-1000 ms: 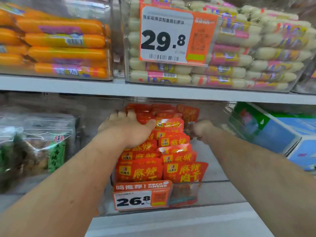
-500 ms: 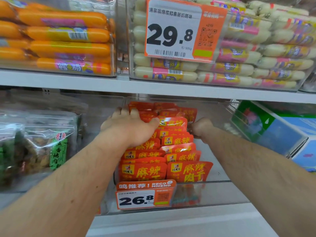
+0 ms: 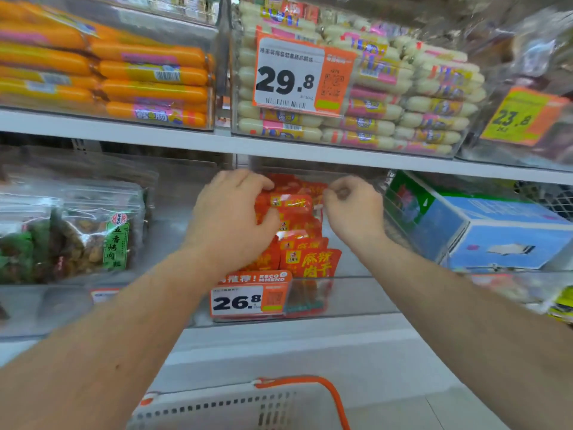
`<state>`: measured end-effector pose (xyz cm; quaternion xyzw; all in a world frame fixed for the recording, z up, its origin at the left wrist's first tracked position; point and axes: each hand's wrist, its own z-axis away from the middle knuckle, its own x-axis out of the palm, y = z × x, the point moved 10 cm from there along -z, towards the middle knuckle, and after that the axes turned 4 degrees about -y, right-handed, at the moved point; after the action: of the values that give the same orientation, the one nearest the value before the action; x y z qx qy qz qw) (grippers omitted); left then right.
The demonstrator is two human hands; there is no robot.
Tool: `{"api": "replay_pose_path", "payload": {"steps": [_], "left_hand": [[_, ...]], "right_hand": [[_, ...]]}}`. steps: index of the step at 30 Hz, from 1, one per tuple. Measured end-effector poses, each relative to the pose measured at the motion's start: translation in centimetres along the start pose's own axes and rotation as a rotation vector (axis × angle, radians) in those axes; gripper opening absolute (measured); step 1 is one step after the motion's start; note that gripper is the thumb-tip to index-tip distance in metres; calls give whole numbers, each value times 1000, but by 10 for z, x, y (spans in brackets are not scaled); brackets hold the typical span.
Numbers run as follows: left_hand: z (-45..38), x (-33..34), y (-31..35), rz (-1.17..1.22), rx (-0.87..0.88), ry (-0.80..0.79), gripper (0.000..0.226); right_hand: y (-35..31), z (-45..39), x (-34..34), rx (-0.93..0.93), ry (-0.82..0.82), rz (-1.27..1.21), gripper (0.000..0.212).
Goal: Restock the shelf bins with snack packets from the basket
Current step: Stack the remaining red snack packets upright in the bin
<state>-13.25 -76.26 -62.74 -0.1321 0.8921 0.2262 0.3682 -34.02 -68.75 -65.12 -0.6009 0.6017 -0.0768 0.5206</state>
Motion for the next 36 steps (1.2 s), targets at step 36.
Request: {"api": "replay_pose_path", "payload": {"steps": [36], "left_hand": [[303,148,-42,35,-262,-1173,29]], "right_hand": [[177,383,172,-12,-1595,742,12]]}}
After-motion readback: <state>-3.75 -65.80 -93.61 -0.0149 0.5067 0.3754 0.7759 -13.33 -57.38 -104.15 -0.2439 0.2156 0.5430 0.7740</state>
